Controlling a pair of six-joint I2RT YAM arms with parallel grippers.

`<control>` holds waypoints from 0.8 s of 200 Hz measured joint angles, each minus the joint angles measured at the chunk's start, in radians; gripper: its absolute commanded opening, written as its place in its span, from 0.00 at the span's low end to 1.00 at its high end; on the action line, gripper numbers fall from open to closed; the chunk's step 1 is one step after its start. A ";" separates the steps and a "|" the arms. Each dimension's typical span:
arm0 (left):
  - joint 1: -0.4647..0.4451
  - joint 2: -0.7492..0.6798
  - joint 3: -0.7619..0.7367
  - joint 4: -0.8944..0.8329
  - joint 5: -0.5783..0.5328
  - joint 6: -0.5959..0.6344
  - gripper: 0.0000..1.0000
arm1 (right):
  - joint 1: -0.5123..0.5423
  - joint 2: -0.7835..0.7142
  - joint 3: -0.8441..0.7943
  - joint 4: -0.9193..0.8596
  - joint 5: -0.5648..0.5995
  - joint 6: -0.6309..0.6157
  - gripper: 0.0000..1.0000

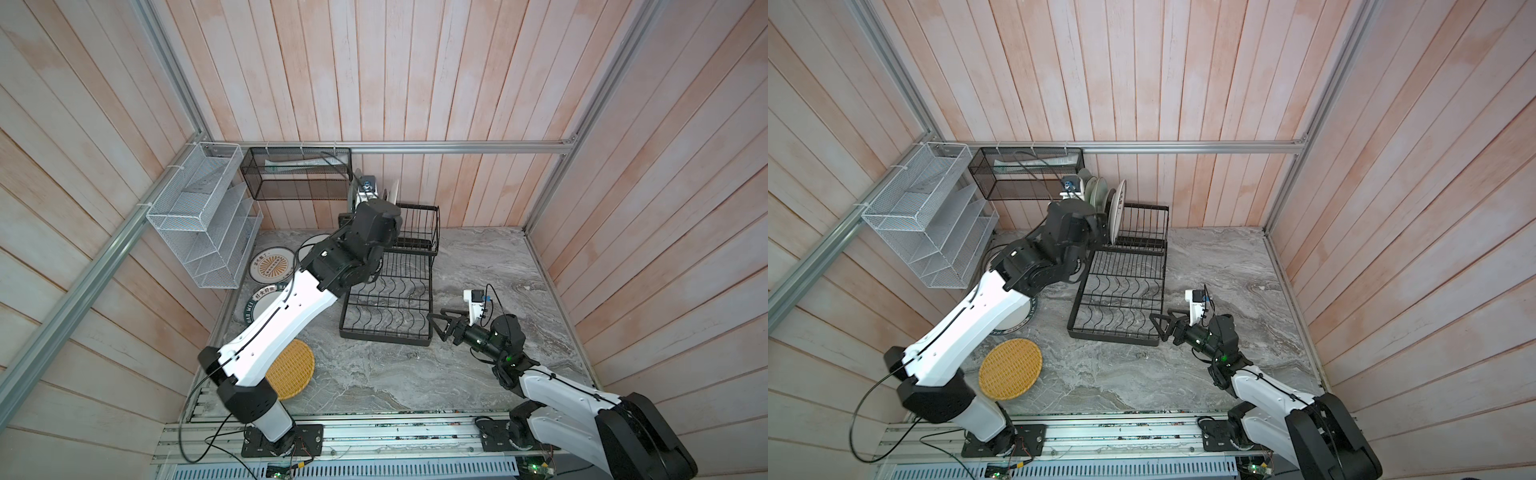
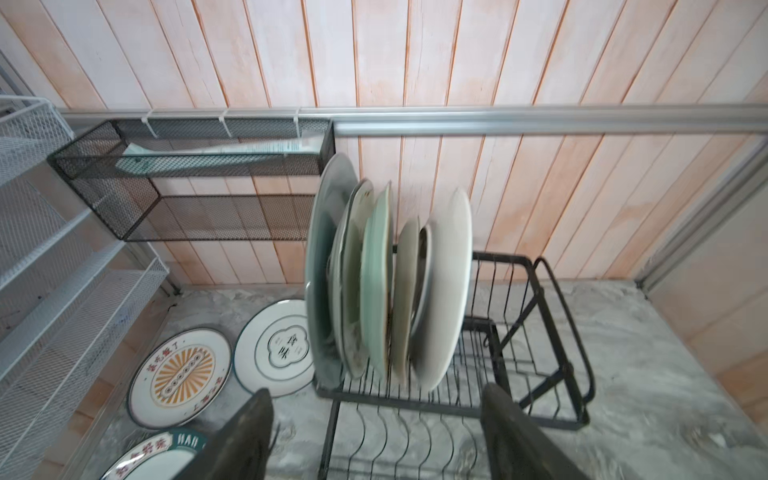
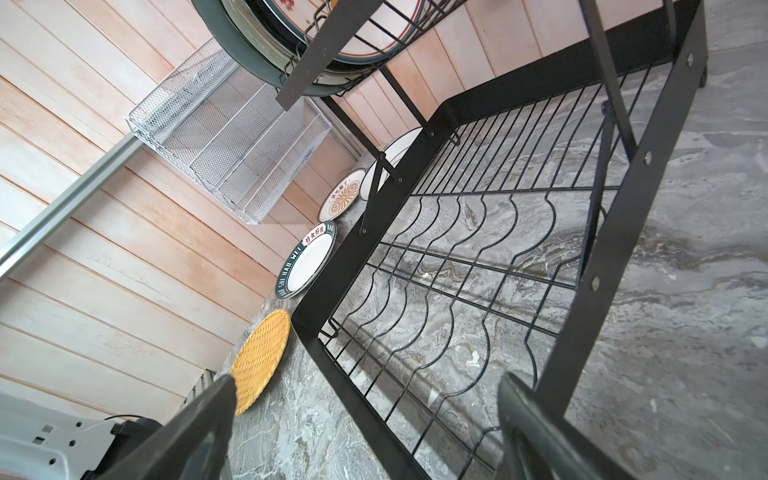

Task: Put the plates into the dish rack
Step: 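Release the plate and withdraw the left gripper toward the table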

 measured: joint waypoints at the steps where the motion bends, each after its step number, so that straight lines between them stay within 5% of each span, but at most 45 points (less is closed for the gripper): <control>1: 0.001 -0.007 -0.011 0.004 0.003 -0.003 0.89 | 0.000 -0.002 0.000 -0.002 0.002 -0.001 0.98; 40: 0.094 -0.426 -0.557 0.079 0.197 -0.101 0.95 | 0.000 -0.026 0.014 -0.073 0.074 -0.016 0.98; 72: 0.177 -0.624 -0.879 0.119 0.379 -0.188 0.90 | 0.000 0.012 0.044 -0.167 0.167 -0.019 0.98; 115: 0.300 -0.549 -1.103 0.201 0.609 -0.261 0.77 | 0.000 0.062 0.135 -0.344 0.269 -0.037 0.98; 160: 0.354 -0.343 -1.119 0.335 0.714 -0.259 0.61 | 0.000 0.021 0.155 -0.463 0.286 -0.041 0.98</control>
